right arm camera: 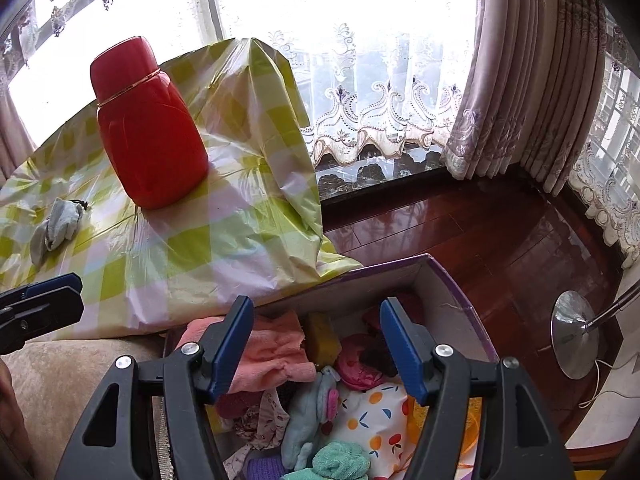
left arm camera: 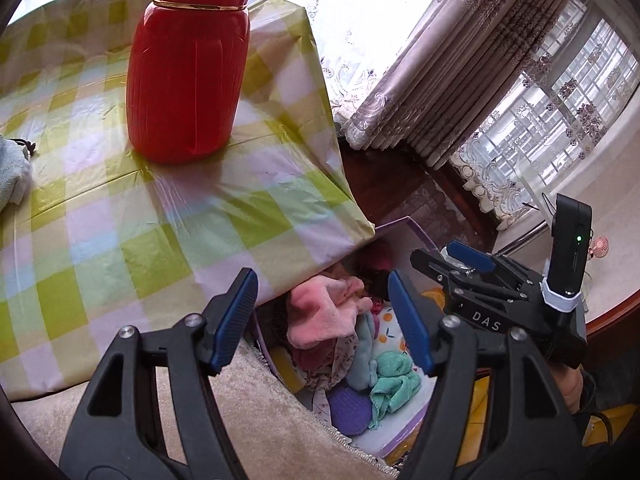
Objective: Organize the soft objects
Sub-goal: 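Carry the sponge and pink towel to the white box and open both tools, then move both open tools back over the grey pouch and blue cloth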
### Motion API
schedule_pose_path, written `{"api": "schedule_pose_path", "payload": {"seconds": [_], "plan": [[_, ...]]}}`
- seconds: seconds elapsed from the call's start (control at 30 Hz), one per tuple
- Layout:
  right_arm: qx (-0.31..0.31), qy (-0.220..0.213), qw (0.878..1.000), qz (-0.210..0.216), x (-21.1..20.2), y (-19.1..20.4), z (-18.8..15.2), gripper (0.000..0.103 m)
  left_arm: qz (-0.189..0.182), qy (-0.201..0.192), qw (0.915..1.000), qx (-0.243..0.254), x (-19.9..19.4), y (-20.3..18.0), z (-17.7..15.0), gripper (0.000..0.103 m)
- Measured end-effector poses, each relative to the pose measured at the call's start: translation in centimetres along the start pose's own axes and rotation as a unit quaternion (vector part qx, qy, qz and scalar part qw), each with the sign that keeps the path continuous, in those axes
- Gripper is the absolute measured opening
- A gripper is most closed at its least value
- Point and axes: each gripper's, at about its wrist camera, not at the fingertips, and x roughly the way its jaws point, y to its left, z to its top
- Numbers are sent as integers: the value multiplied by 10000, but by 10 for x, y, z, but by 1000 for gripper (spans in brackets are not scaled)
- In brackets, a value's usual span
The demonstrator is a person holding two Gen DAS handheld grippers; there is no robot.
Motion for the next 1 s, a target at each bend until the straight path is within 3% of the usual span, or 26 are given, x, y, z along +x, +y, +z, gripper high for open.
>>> {"api": "schedule_pose_path", "payload": {"seconds": [0.1,0.4,0.57,0.8,1.0], "plan": [[-288,227,9993,67,17,17,-5,67,14,-53,9999,-96,-6,10,-1,71],[-866,1500,9847,164,134,75,-49,66,273,-469,9973,-495,-47,58,-7,71],[-908,1788,9797,78,166,85,-65,66,443,-647,9937,-796,-69,95,-14,71],[-895,1517,9844,-4,113,79,-56,67,914,-1009,9817,-1335,-107,167,-23,71],[-1109,1062,9881,7,54,89,-28,73,1566,-1286,9635,-1747,-133,240,-23,71]]}}
